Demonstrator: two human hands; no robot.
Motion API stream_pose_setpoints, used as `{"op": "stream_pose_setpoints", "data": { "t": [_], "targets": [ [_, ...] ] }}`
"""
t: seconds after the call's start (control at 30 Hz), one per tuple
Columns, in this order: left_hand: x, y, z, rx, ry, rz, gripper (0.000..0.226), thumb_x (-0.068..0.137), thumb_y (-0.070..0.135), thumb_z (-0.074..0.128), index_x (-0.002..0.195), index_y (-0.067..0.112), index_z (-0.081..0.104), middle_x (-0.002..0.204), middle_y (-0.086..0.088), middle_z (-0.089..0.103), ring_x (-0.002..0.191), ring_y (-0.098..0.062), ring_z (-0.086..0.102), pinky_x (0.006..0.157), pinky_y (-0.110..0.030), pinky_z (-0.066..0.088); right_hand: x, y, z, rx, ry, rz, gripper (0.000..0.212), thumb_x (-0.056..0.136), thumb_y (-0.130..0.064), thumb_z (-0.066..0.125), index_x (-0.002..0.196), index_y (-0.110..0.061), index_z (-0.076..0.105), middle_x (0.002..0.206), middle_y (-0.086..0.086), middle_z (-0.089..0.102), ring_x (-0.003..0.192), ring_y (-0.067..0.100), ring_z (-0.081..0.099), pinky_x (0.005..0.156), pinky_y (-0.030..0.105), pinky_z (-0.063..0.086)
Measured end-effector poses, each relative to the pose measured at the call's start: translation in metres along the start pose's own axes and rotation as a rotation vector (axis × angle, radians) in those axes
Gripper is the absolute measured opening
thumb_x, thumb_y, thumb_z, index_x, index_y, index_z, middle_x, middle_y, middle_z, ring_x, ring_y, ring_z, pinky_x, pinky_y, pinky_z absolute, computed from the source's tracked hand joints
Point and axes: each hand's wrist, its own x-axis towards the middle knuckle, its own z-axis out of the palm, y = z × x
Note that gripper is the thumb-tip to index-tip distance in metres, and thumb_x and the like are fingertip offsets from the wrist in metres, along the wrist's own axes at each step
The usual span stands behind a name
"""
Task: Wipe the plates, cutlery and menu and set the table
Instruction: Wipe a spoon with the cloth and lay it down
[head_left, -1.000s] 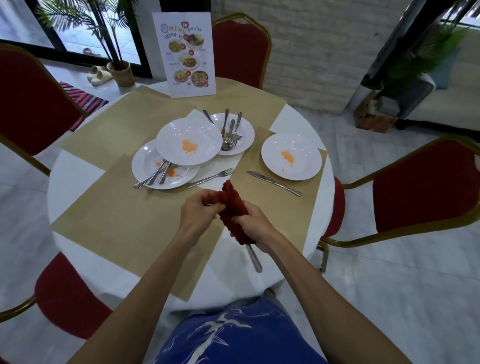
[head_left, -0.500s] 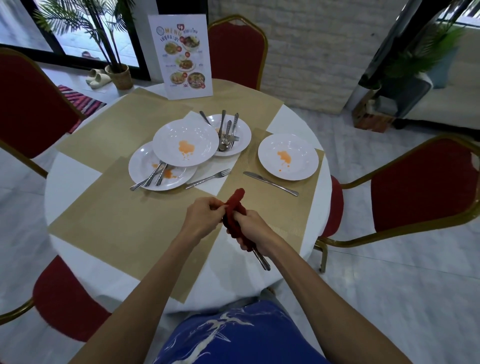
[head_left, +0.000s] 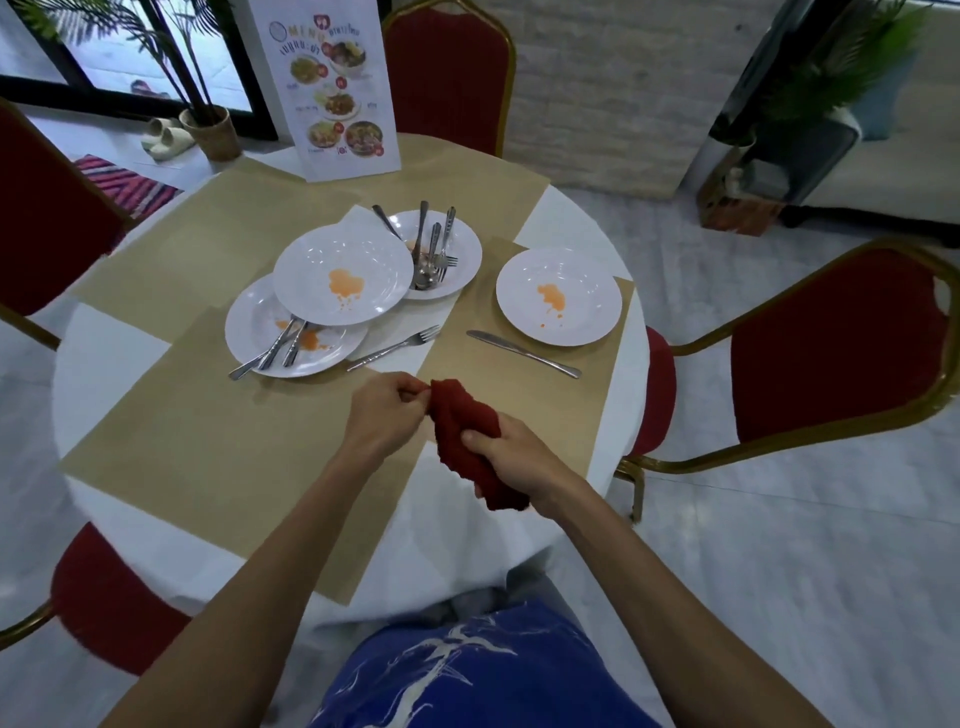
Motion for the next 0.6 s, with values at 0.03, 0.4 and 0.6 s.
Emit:
{"op": "stream_pose_setpoints", "data": {
  "t": [0.03, 0.4, 0.6],
  "targets": [
    [0.007, -0.004, -0.005, -0.038, 0.03, -0.03, 0.007, 0.087, 0.023, 0.072, 0.081, 0.023, 0.074, 0.075, 0.006, 0.072, 0.075, -0.012, 0.068, 0.072, -0.025, 0.052, -0.004, 0.005, -0.003, -0.002, -0.011, -0.003, 0.018, 0.102, -0.017, 0.054, 0.119, -0.015, 0.061, 0.103, 0.021, 0.075, 0.076, 0.032, 0.069, 0.066, 0.045, 0.058],
    [0.026, 0.003, 0.04, -0.308, 0.016, -0.235, 0.009, 0.089, 0.017, 0.07, 0.09, 0.01, 0.074, 0.076, -0.007, 0.071, 0.065, -0.015, 0.066, 0.059, -0.028, 0.05, 0.005, 0.024, -0.047, 0.038, 0.02, -0.002, 0.02, 0.103, -0.018, 0.056, 0.122, -0.019, 0.062, 0.103, 0.012, 0.075, 0.079, 0.023, 0.071, 0.063, 0.035, 0.061],
    [0.03, 0.008, 0.077, -0.63, 0.052, -0.419, 0.02, 0.09, 0.017, 0.074, 0.097, -0.002, 0.072, 0.078, -0.013, 0.072, 0.065, -0.019, 0.069, 0.071, -0.035, 0.062, 0.022, 0.031, -0.079, 0.13, 0.03, 0.033, 0.015, 0.102, -0.017, 0.058, 0.113, -0.025, 0.064, 0.101, 0.011, 0.076, 0.078, 0.027, 0.071, 0.061, 0.035, 0.059]
  ]
}}
